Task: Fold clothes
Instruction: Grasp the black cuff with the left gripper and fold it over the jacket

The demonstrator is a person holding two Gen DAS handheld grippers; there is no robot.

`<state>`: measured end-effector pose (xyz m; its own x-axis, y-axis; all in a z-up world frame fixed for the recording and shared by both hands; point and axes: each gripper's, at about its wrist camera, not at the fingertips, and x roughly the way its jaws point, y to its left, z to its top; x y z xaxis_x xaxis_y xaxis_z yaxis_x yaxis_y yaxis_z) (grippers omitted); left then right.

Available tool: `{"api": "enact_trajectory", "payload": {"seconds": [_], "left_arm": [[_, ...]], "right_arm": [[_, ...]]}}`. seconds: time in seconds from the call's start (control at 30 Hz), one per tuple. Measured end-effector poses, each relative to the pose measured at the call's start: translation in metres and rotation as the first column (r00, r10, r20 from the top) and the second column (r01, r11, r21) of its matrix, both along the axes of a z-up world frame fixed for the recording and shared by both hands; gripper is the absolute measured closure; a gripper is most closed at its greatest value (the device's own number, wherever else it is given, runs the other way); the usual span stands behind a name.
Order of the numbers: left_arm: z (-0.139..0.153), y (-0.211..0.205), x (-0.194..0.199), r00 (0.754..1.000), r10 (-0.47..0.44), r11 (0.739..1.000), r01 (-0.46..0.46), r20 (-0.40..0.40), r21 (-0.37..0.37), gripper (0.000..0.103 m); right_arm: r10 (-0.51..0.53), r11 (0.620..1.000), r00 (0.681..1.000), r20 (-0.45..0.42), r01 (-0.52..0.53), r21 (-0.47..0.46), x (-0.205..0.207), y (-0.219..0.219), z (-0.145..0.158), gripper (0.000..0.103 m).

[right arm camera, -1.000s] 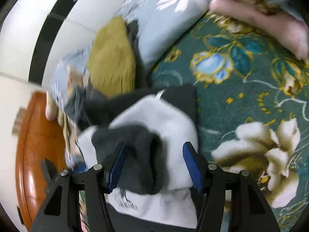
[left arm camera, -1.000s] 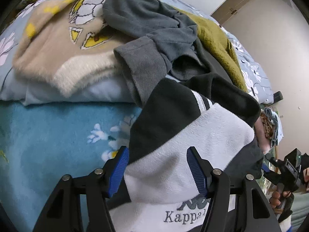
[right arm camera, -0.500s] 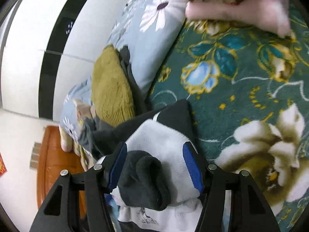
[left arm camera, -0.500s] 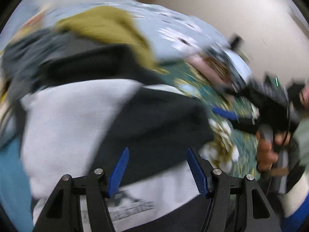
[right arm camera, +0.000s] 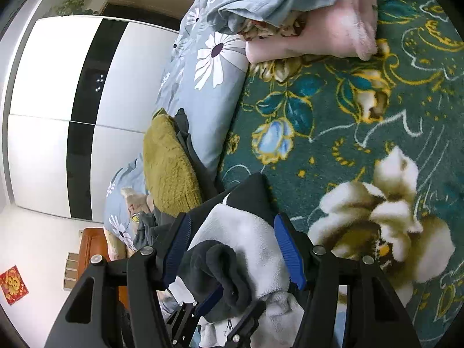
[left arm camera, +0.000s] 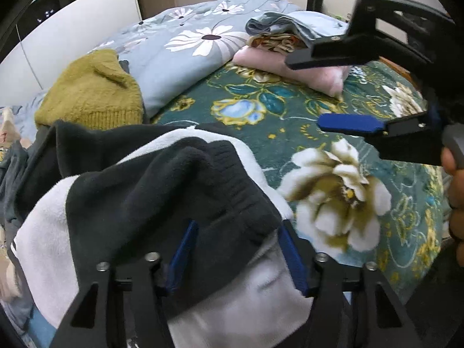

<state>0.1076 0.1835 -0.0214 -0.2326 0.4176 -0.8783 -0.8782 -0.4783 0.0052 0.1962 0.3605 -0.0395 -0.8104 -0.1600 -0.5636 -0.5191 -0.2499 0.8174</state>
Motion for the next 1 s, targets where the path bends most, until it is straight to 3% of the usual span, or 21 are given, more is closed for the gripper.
{"api": "enact_trajectory", "payload": {"seconds": [0.1,0.2,0.3,0.37,0.47,0.53,0.67,0.77,0.87,0.93,1.0], "left_arm": [[0.001,-0.001,-0.004,1.0,0.008,0.999,-0.009,0.024,0.033,0.078],[0.009,-0.012,-0.012,0.998,0.046,0.995,-0.05,0.041,0.091,0.082],[0.03,-0.047,-0.036,0.979,0.11,0.966,-0.146,0.171,0.214,0.082],[0.047,-0.08,-0.057,0.955,0.165,0.925,-0.237,0.248,0.297,0.082],[0.071,-0.135,-0.085,0.927,0.254,0.859,-0.347,0.274,0.377,0.082],[0.089,-0.176,-0.102,0.908,0.318,0.807,-0.41,0.273,0.425,0.082],[0.123,-0.255,-0.12,0.861,0.47,0.724,-0.501,0.192,0.475,0.082],[0.148,-0.314,-0.133,0.805,0.58,0.655,-0.554,0.128,0.514,0.082],[0.174,-0.372,-0.146,0.729,0.681,0.581,-0.595,0.069,0.556,0.082],[0.179,-0.404,-0.153,0.679,0.732,0.537,-0.633,0.065,0.558,0.082],[0.175,-0.423,-0.158,0.646,0.759,0.505,-0.663,0.081,0.553,0.082]], "right_arm": [[-0.001,1.0,1.0,0.007,0.001,0.001,0.0,-0.001,-0.001,0.042],[0.001,1.0,1.0,0.015,-0.001,0.0,0.001,-0.002,-0.002,0.042],[0.02,1.0,1.0,0.025,-0.02,0.011,-0.001,-0.005,-0.001,0.042],[0.045,0.999,0.998,0.04,-0.047,0.028,-0.005,-0.009,0.0,0.042],[0.107,0.991,0.991,0.078,-0.113,0.076,-0.016,-0.022,0.003,0.042],[0.156,0.979,0.982,0.107,-0.168,0.115,-0.026,-0.034,0.007,0.042],[0.318,0.915,0.937,0.145,-0.344,0.211,-0.057,-0.084,0.015,0.042],[0.431,0.858,0.885,0.175,-0.462,0.224,-0.086,-0.129,0.007,0.042],[0.522,0.803,0.825,0.216,-0.561,0.202,-0.117,-0.176,-0.01,0.042],[0.568,0.767,0.789,0.237,-0.611,0.197,-0.136,-0.204,-0.016,0.042],[0.609,0.728,0.75,0.259,-0.658,0.195,-0.155,-0.232,-0.022,0.042]]}}
